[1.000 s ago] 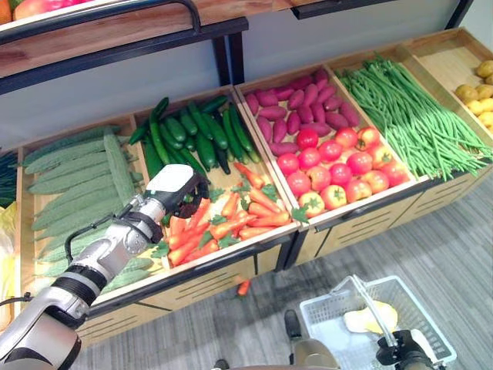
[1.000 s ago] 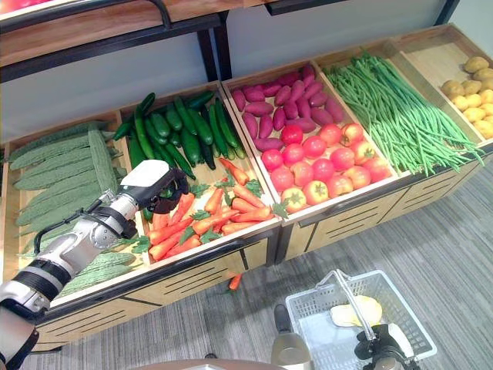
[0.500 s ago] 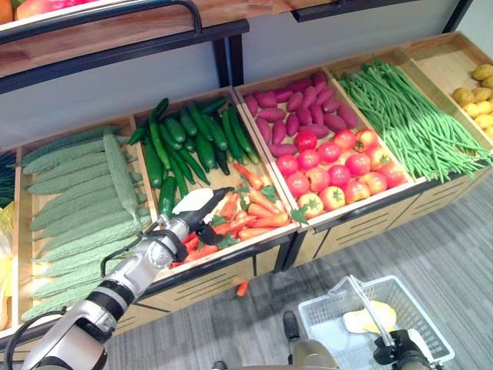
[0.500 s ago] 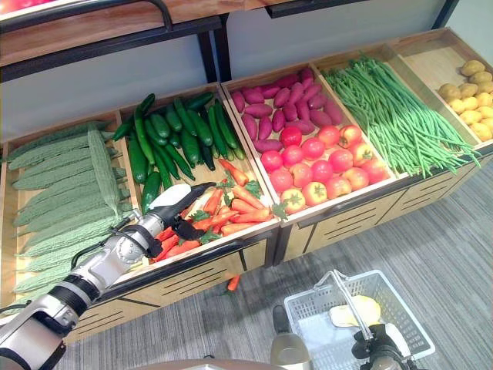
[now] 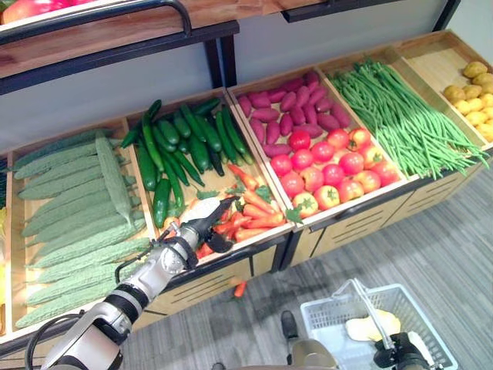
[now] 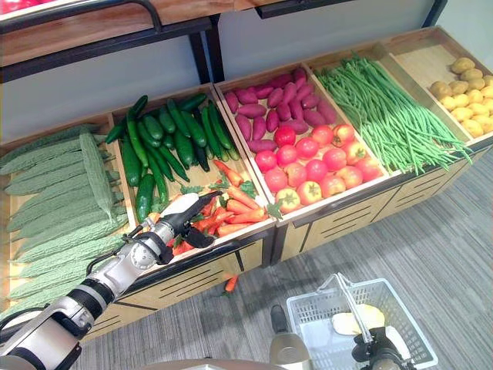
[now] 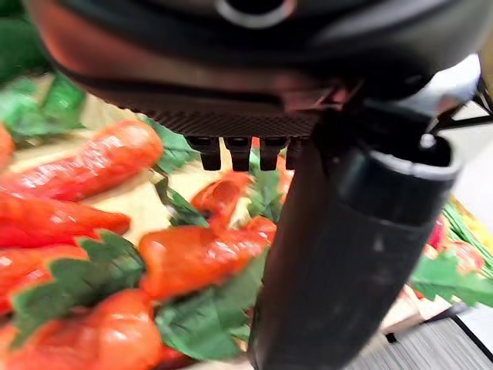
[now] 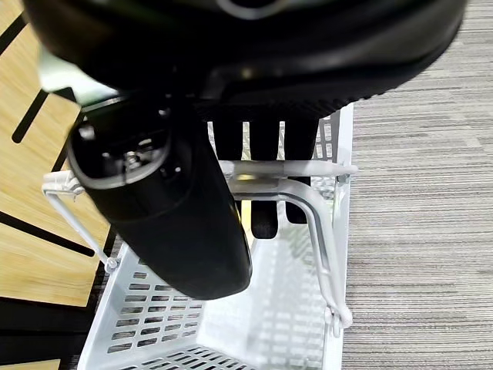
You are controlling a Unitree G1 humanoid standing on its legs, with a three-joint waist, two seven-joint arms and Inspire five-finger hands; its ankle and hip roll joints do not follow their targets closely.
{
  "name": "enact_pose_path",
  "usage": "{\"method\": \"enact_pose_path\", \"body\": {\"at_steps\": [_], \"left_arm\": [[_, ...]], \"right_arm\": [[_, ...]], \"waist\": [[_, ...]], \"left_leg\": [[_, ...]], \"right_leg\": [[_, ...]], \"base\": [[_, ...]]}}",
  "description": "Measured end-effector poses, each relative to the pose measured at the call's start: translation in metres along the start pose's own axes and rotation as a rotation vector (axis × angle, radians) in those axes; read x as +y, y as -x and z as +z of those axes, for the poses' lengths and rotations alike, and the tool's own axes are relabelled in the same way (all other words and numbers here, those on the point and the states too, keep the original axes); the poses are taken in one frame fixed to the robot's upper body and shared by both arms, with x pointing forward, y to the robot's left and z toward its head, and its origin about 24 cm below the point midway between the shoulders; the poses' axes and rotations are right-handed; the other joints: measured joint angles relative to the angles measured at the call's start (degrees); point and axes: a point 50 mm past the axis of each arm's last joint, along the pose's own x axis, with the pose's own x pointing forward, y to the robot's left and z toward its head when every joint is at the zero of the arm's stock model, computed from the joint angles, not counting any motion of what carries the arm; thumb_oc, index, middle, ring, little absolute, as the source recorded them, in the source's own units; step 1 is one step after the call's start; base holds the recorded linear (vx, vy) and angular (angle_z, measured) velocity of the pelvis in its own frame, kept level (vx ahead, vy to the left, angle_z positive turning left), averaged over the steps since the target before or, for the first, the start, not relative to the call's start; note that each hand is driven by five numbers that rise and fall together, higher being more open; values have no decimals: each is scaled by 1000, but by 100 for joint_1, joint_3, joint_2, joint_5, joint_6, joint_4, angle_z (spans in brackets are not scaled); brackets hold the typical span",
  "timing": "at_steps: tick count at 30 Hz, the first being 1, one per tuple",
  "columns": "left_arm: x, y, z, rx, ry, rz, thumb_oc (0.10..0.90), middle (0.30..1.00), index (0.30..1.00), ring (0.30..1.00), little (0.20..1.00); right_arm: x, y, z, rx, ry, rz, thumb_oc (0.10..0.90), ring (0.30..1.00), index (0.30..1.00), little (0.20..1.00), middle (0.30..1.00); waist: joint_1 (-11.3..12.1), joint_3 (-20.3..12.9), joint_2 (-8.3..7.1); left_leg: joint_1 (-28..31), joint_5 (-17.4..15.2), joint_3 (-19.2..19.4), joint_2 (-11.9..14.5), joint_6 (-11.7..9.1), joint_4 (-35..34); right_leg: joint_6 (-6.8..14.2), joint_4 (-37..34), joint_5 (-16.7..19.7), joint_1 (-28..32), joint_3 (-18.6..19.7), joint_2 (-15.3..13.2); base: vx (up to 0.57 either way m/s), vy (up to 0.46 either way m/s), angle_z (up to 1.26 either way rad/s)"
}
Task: Get the vegetables into the basket
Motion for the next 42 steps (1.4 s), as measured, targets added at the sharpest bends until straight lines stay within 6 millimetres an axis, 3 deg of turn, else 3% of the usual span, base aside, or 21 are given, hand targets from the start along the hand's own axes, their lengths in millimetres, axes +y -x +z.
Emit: {"method": "enact_pose_path", "body": {"at_steps": [1, 2, 3, 4, 5, 6, 14, 23, 28, 32, 37, 42], "left_arm": [[-3, 0, -5, 23, -20, -3, 900, 1000, 1000, 1000, 1000], [-4, -1, -11, 57, -66, 7, 851, 931, 931, 931, 931], [-5, -2, -14, 70, -107, 7, 724, 753, 753, 753, 753], [-5, -1, -16, 80, -123, 6, 631, 624, 624, 624, 624], [-5, -1, -17, 80, -140, 12, 459, 382, 382, 382, 382], [-5, -1, -19, 91, -178, 27, 400, 300, 300, 300, 300], [4, -9, -26, 127, -361, 31, 400, 300, 300, 300, 300], [10, -10, -23, 111, -393, 42, 400, 300, 300, 300, 300], [56, -3, 10, -80, -445, 204, 400, 300, 300, 300, 300], [82, 14, 27, -198, -467, 305, 400, 300, 300, 300, 300], [83, 30, 12, -167, -464, 312, 400, 300, 300, 300, 300], [82, 45, -2, -141, -487, 271, 400, 300, 300, 300, 300]], "right_arm": [[1, 0, 1, -4, 8, 1, 400, 300, 300, 300, 300], [1, 0, 1, -6, 14, 0, 400, 300, 300, 300, 300], [1, 0, 1, -5, 14, 0, 400, 300, 300, 300, 300], [1, 0, 1, -6, 14, -1, 400, 300, 300, 300, 300], [1, 0, 1, -6, 14, -3, 400, 300, 300, 300, 300], [1, 0, 1, -7, 14, -4, 400, 300, 300, 300, 300], [3, 1, 0, -7, 28, -6, 400, 300, 300, 300, 300], [4, 1, -1, -6, 31, -4, 400, 300, 300, 300, 300], [7, 4, -11, 21, 30, -4, 400, 300, 300, 300, 300], [9, 5, -11, 21, 25, -1, 400, 300, 300, 300, 300], [10, 6, -15, 33, 21, 2, 400, 300, 300, 300, 300], [11, 6, -15, 34, 19, 6, 400, 300, 300, 300, 300]], "waist": [[-6, -15, -3], [13, -71, -12], [13, -78, -13], [9, -80, -17], [12, -82, -17], [12, -81, -21], [-3, -119, -45], [17, -121, -100], [133, -103, -130], [184, -92, -161], [273, -91, -163], [343, -79, -180]], "left_leg": [[-17, -1, 12, 0, -1, 0], [-70, -1, 29, 2, -2, 0], [-71, 0, 34, 4, -3, 0], [-71, -1, 38, 5, -2, 0], [-70, -1, 41, 6, -2, 0], [-71, -1, 49, 5, -1, 0], [-39, -14, 113, 2, -8, 0], [-25, -17, 133, -7, -9, 0], [27, -17, 104, 3, -10, 0], [60, -22, 83, -5, -11, -1], [59, -19, -2, -2, -16, -3], [51, -21, -49, -16, -12, -2]], "right_leg": [[-4, 0, -3, -25, 10, 1], [-17, 0, -12, -82, 20, 3], [-17, 1, -11, -85, 22, 7], [-14, 1, -7, -88, 28, 11], [-12, 1, -4, -88, 30, 12], [31, 1, 27, -93, 38, 14], [30, 3, 36, -91, 87, 27], [27, 24, 46, -88, 105, 25], [-7, 27, 70, 3, 47, 12], [30, 0, 26, 51, 24, -4], [-36, -1, -25, 79, -31, -17], [30, -1, -4, 104, -88, -41]], "base": [[8, -30, -5], [9, -25, -4], [4, -9, -4], [0, 0, 0], [0, 0, 0], [0, 0, 0], [0, 12, -3], [-1, 6, 0], [7, 8, 4], [4, 8, 3], [18, 27, 5], [12, 33, 7]]}}
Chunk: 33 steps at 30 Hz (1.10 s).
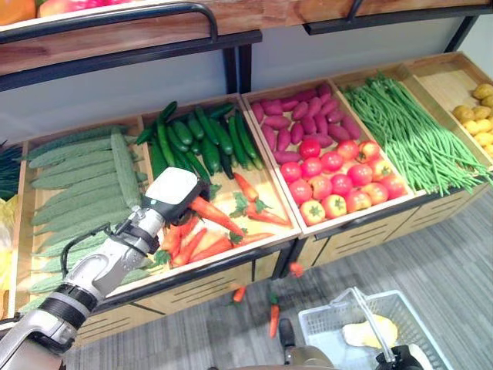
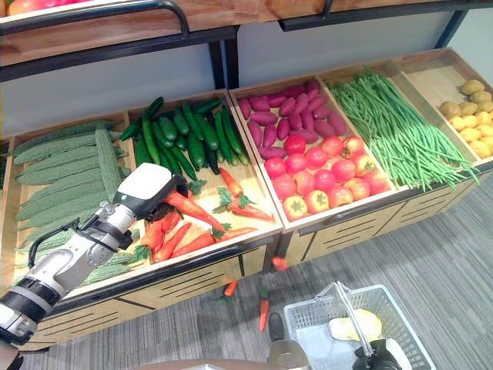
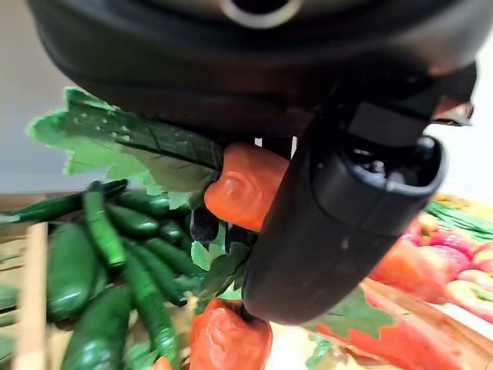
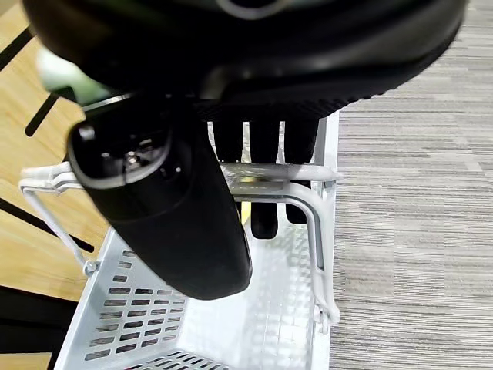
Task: Get the vegetables into the basket
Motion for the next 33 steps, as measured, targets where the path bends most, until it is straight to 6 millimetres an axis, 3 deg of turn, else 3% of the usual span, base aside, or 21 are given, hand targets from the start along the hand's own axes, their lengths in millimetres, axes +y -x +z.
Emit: {"method": "enact_pose_path", "body": {"at_steps": [9, 15, 19, 23, 33], "left_arm": [[0, 1, -12, 74, 11, 15, 400, 300, 300, 300, 300], [21, -1, -16, 77, 0, 96, 400, 300, 300, 300, 300], [49, -1, -15, 0, -90, 126, 400, 300, 300, 300, 300], [74, -13, -14, -34, -124, 198, 400, 300, 300, 300, 300], [79, -16, -1, -106, -93, 209, 400, 300, 300, 300, 300]], "right_arm": [[0, -1, 9, -31, -1, 6, 400, 300, 300, 300, 300], [0, -1, 6, -21, 2, 8, 400, 300, 300, 300, 300], [0, -1, 4, -13, 5, 14, 400, 300, 300, 300, 300], [1, 0, 2, -6, 7, 18, 400, 300, 300, 300, 300], [-1, -1, 0, -2, 2, 16, 400, 300, 300, 300, 300]], "waist": [[46, 1, 1], [48, 0, 3], [38, 0, 3], [50, -4, 8], [49, 16, -26]], "left_leg": [[0, -6, -25, -3, 6, 1], [12, -6, -25, -2, 7, 0], [30, -6, -31, -3, 6, 0], [46, -5, -47, -8, 6, 0], [17, -9, -81, -96, 13, 21]], "right_leg": [[12, 0, -14, 11, -21, -9], [5, -1, -20, 23, -25, -10], [9, 0, -16, 46, -30, -11], [10, 0, -18, 69, -45, -22], [48, 29, 12, 51, 15, -89]], "base": [[2, 3, 0], [0, 0, 0], [0, 0, 0], [2, 6, 2], [-28, 69, 0]]}}
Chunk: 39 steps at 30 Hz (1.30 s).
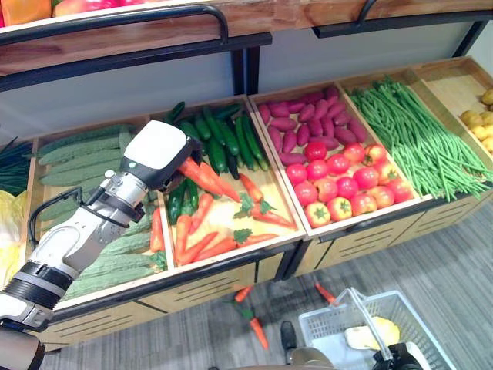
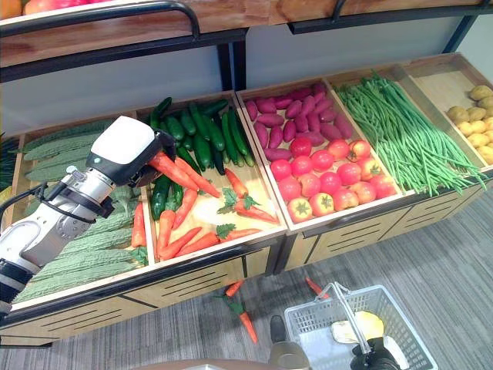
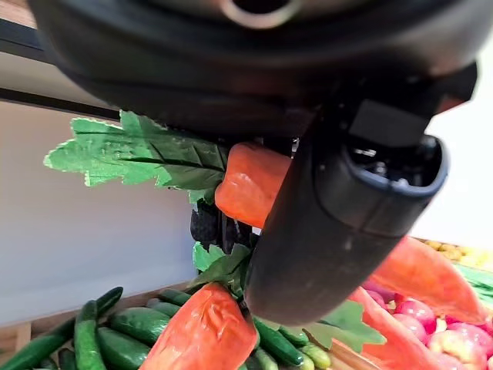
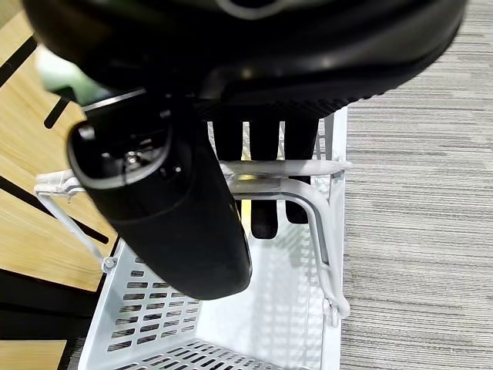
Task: Get the vegetables into the basket
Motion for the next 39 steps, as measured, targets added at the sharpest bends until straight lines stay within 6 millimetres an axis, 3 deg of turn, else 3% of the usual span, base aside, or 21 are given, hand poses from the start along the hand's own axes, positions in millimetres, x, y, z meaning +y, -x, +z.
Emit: {"method": "enact_pose_path", "body": {"at_steps": [9, 11, 13, 14, 15, 16, 18, 21, 23, 24, 25, 27, 35, 39], "left_arm": [[11, -5, 7, -73, -34, 3, 400, 300, 300, 300, 300], [21, -8, 3, -81, -73, 18, 400, 300, 300, 300, 300], [30, -6, -1, -82, -110, 24, 400, 300, 300, 300, 300], [33, -6, -2, -85, -126, 20, 400, 300, 300, 300, 300], [32, -6, -1, -90, -122, 21, 400, 300, 300, 300, 300], [33, -7, 4, -115, -112, 30, 400, 300, 300, 300, 300], [34, -7, 4, -120, -117, 30, 400, 300, 300, 300, 300], [37, -2, -4, -73, -127, 38, 400, 300, 300, 300, 300], [45, 5, -14, -24, -154, 51, 400, 300, 300, 300, 300], [49, 5, -14, -20, -155, 69, 400, 300, 300, 300, 300], [52, 8, -14, -21, -160, 78, 400, 300, 300, 300, 300], [53, 13, -12, -24, -148, 93, 400, 300, 300, 300, 300], [47, 12, 0, -66, -98, 109, 400, 300, 300, 300, 300], [37, 3, 20, -140, -34, 119, 400, 300, 300, 300, 300]], "right_arm": [[-1, -1, 8, -26, -48, -10, 400, 300, 300, 300, 300], [0, -3, 21, -57, -70, -10, 400, 300, 300, 300, 300], [3, -4, 34, -82, -92, -6, 400, 300, 300, 300, 300], [7, -3, 36, -90, -98, 3, 400, 300, 300, 300, 300], [10, -2, 37, -89, -104, 10, 400, 300, 300, 300, 300], [11, -2, 26, -32, -108, 9, 400, 300, 300, 300, 300], [12, 1, 7, 32, -101, 10, 400, 300, 300, 300, 300], [18, 6, -10, 65, -73, 32, 400, 300, 300, 300, 300], [15, 3, 1, 29, -77, 23, 400, 300, 300, 300, 300], [10, 0, 13, -5, -86, 13, 400, 300, 300, 300, 300], [5, -2, 16, -16, -84, 1, 400, 300, 300, 300, 300], [9, -1, 20, -42, -82, 10, 400, 300, 300, 300, 300], [3, 0, 6, -15, -46, -2, 400, 300, 300, 300, 300], [-8, -2, 5, -22, -36, -30, 400, 300, 300, 300, 300]], "waist": [[-170, 217, -436], [-243, 310, -655], [-162, 339, -746], [-225, 369, -820], [-195, 370, -808], [-59, 483, -552], [89, 504, -459], [244, 438, -561], [335, 421, -534], [308, 382, -508], [398, 335, -372], [384, 289, -358], [17, 88, -158], [-143, -56, 176]], "left_leg": [[-93, -75, 236, -623, 372, 13], [-149, -86, 558, -876, 493, 19], [-456, -274, 898, -828, 622, 346], [-510, -282, 939, -846, 661, 420], [-521, -266, 1037, -784, 689, 399], [-549, -254, 1124, -490, 674, 412], [-463, -248, 1149, -304, 649, 427], [-320, -263, 1211, -233, 583, 488], [-428, -308, 1350, -79, 350, 891], [-577, -467, 1149, -91, 314, 820], [-299, -186, 1288, 0, 107, 294], [-105, -107, 1490, 75, 101, 225], [-70, -18, 1497, 293, -35, 563], [-43, 51, 1491, 413, -135, 537]], "right_leg": [[290, 23, 291, -268, 415, -443], [386, 16, 498, -494, 589, -608], [604, -2, 931, -895, 604, -556], [742, -20, 616, -894, 431, -623], [388, 88, 135, -891, 102, -631], [246, 811, -159, -1081, -512, -578], [361, 1609, -517, -918, -962, -741], [260, 1575, -690, -437, -1114, -752], [-2, 952, -512, -208, -1066, -571], [-11, 774, -509, -184, -1002, -532], [-23, 593, -480, -169, -1081, -339], [-55, 311, -354, 25, -1178, -257], [-207, 11, -266, 269, -1068, -23], [-241, 11, -284, 266, -1060, 115]], "base": [[-84, 158, -16], [-215, 109, -64], [-144, 29, -78], [-140, 5, -47], [-172, 36, -34], [-102, 30, -35], [-129, 34, -24], [-67, -21, -25], [2, -135, -66], [9, -156, -80], [51, -132, -90], [47, -155, -63], [9, -183, -15], [-34, -252, -2]]}}
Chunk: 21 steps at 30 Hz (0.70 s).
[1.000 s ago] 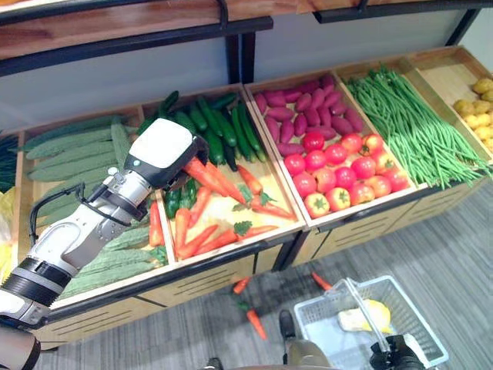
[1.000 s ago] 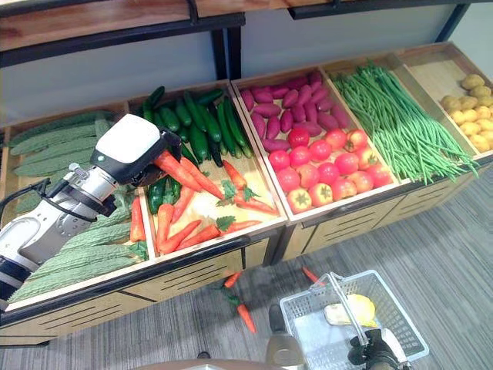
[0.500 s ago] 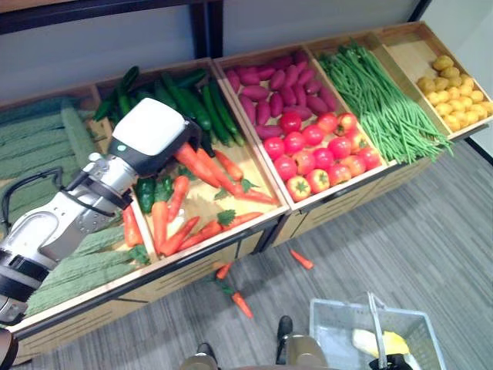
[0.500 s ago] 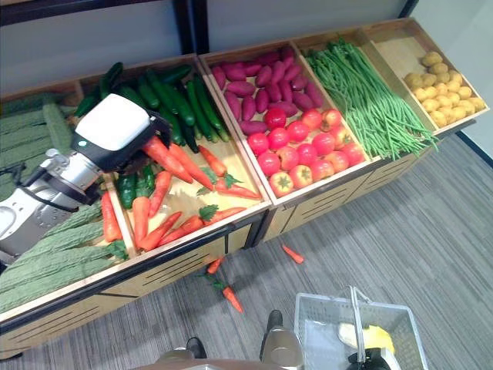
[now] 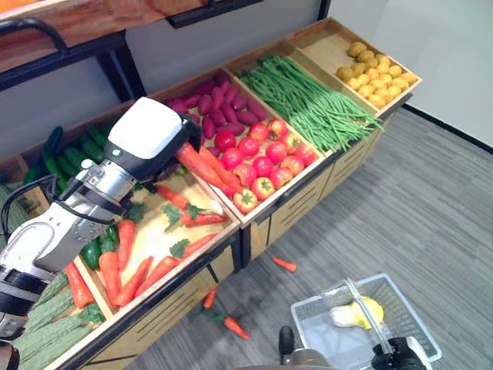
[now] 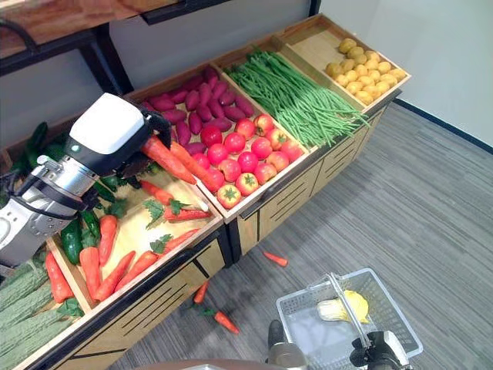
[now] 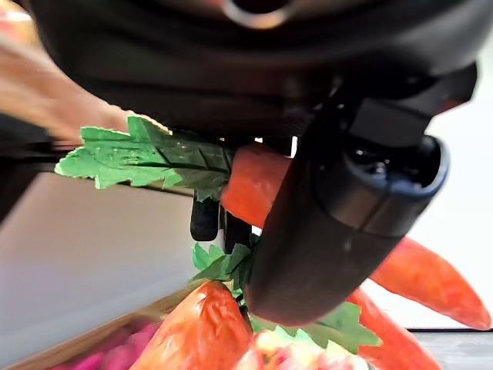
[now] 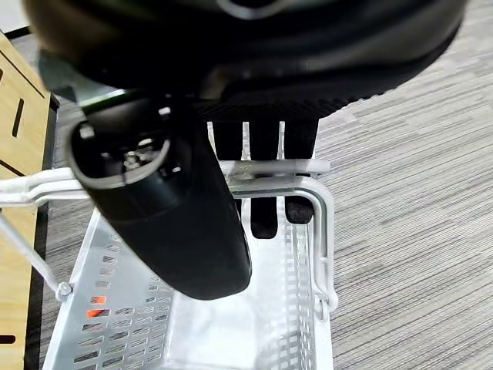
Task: Get the vegetables into the basket
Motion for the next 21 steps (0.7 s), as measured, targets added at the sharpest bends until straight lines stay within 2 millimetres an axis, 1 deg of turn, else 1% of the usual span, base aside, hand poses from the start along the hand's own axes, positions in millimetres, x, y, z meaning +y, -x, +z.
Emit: {"method": "enact_pose_path", "body": {"at_steps": [1, 2, 3, 4, 5, 6, 7, 8, 9, 10, 11, 12, 13, 14, 15, 16, 17, 18, 19, 20, 21], "left_arm": [[-3, -5, 5, -21, 16, 3, 400, 300, 300, 300, 300], [-6, -7, 8, -29, 23, -5, 400, 300, 300, 300, 300], [-11, -7, 9, -25, 42, -11, 400, 300, 300, 300, 300], [-14, -6, 11, -29, 48, -26, 400, 300, 300, 300, 300], [-16, -6, 11, -29, 54, -28, 400, 300, 300, 300, 300], [-15, -7, 13, -39, 55, -27, 400, 300, 300, 300, 300], [-13, -7, 15, -55, 50, -26, 400, 300, 300, 300, 300], [-11, -6, 15, -65, 39, -30, 400, 300, 300, 300, 300], [-11, -5, 13, -63, 28, -38, 400, 300, 300, 300, 300], [-12, -3, 11, -52, 24, -50, 400, 300, 300, 300, 300], [-12, -2, 11, -52, 23, -48, 400, 300, 300, 300, 300], [-11, -1, 10, -49, 23, -42, 400, 300, 300, 300, 300], [-9, 0, 9, -48, 18, -41, 400, 300, 300, 300, 300], [-7, 0, 10, -58, 11, -39, 400, 300, 300, 300, 300], [-5, -1, 15, -76, 15, -28, 400, 300, 300, 300, 300], [-4, -2, 16, -86, 15, -25, 400, 300, 300, 300, 300], [0, -1, 14, -93, -9, -33, 400, 300, 300, 300, 300], [-2, 0, 12, -82, -9, -40, 400, 300, 300, 300, 300], [-2, 1, 10, -78, -24, -57, 400, 300, 300, 300, 300], [0, 1, 10, -86, -25, -56, 400, 300, 300, 300, 300], [1, 1, 11, -87, -14, -44, 400, 300, 300, 300, 300]], "right_arm": [[-1, 0, -2, 3, 1, -3, 400, 300, 300, 300, 300], [-1, 0, -2, 5, 3, -2, 400, 300, 300, 300, 300], [-1, 1, -3, 8, 4, -3, 400, 300, 300, 300, 300], [-1, 0, -3, 7, 4, -5, 400, 300, 300, 300, 300], [-3, 0, -3, 10, 7, -8, 400, 300, 300, 300, 300], [-7, -2, 0, 2, 10, -18, 400, 300, 300, 300, 300], [-13, -4, 5, -7, 13, -37, 400, 300, 300, 300, 300], [-17, -7, 10, -12, 13, -46, 400, 300, 300, 300, 300], [-19, -9, 17, -19, 10, -52, 400, 300, 300, 300, 300], [-20, -10, 26, -54, 9, -56, 400, 300, 300, 300, 300], [-19, -10, 29, -70, 20, -55, 400, 300, 300, 300, 300], [-17, -10, 31, -83, 41, -48, 400, 300, 300, 300, 300], [-15, -9, 30, -90, 49, -41, 400, 300, 300, 300, 300], [-12, -7, 28, -99, 62, -26, 400, 300, 300, 300, 300], [-9, -5, 15, -67, 67, -16, 400, 300, 300, 300, 300], [-6, -3, 7, -40, 69, -8, 400, 300, 300, 300, 300], [2, 1, -1, -18, 72, 13, 400, 300, 300, 300, 300], [2, 0, 1, -20, 68, 9, 400, 300, 300, 300, 300], [0, -1, 8, -42, 62, 4, 400, 300, 300, 300, 300], [5, -1, 13, -60, 54, 15, 400, 300, 300, 300, 300], [10, 1, 12, -52, 48, 22, 400, 300, 300, 300, 300]], "waist": [[-7, 21, 41], [8, 39, 23], [12, 44, 25], [37, 63, -4], [94, 95, -49], [178, 144, -148], [281, 154, -165], [331, 156, -165], [337, 162, -168], [433, 190, -177], [413, 193, -166], [403, 203, -174], [431, 238, -180], [422, 273, -199], [382, 308, -141], [326, 305, -157], [284, 290, -430], [340, 318, -437], [335, 324, -419], [270, 322, -400], [243, 328, -440]], "left_leg": [[-90, 10, -63, 58, -11, 143], [-131, 19, -121, 78, -17, 283], [-195, 22, -277, 121, -24, 470], [-243, 27, -352, 139, -30, 731], [-412, 34, -613, 159, -41, 1147], [-630, -75, -1148, 65, -83, 1363], [-653, -241, -2123, -261, -155, 899], [-643, -260, -2821, -471, -159, 423], [-638, -259, -3394, -622, -128, -39], [-685, -261, -3690, -772, -33, -288], [-769, -251, -3664, -843, -8, -303], [-818, -260, -3757, -937, 80, -318], [-822, -116, -3636, -956, 297, -217], [-850, -2, -3323, -998, 498, -125], [-847, 91, -3273, -990, 684, -275], [-800, 123, -3241, -1033, 666, -337], [-799, 123, -3076, -1284, 728, -311], [-883, 35, -2954, -1346, 848, -119], [-824, 35, -2844, -1357, 918, -206], [-597, 135, -2688, -1449, 884, -473], [-572, 140, -2583, -1532, 935, -435]], "right_leg": [[-50, 43, -26, -32, -32, 32], [-60, 2, -46, -10, -21, 18], [-77, 39, -105, -12, 9, 26], [-121, -17, -123, 50, 108, 21], [-201, -8, -123, 15, 213, 10], [-301, -4, -73, -11, 451, -76], [-307, -2, -8, -126, 666, -131], [-289, -2, 47, -230, 818, -136], [-217, -1, 144, -293, 1057, -103], [-214, -5, 123, -326, 1324, -40], [-207, -32, 120, -322, 1404, 10], [-186, -30, 130, -318, 1537, 42], [-170, -17, 135, -311, 1585, 41], [22, -33, 14, -308, 1537, -66], [183, 116, -65, -402, 1372, -135], [184, 272, -65, -431, 1261, -166], [321, 349, 11, -371, 1349, -382], [414, 418, 68, -470, 1549, -416], [454, 391, 66, -491, 1688, -475], [497, 159, 164, -347, 1701, -569], [528, 173, 244, -370, 1743, -600]], "base": [[-58, -296, 7], [-33, -138, 4], [-48, -20, -10], [-54, -21, -28], [-3, -21, -46], [38, -18, -66], [12, 1, -74], [17, 24, -82], [31, 95, -129], [66, 142, -127], [11, 203, -129], [-11, 196, -92], [-13, 133, -106], [2, 255, -87], [-52, 353, -51], [-32, 453, -13], [-22, 277, -33], [9, 151, -65], [-99, 250, -92], [-150, 296, -76], [-190, 307, -63]]}}
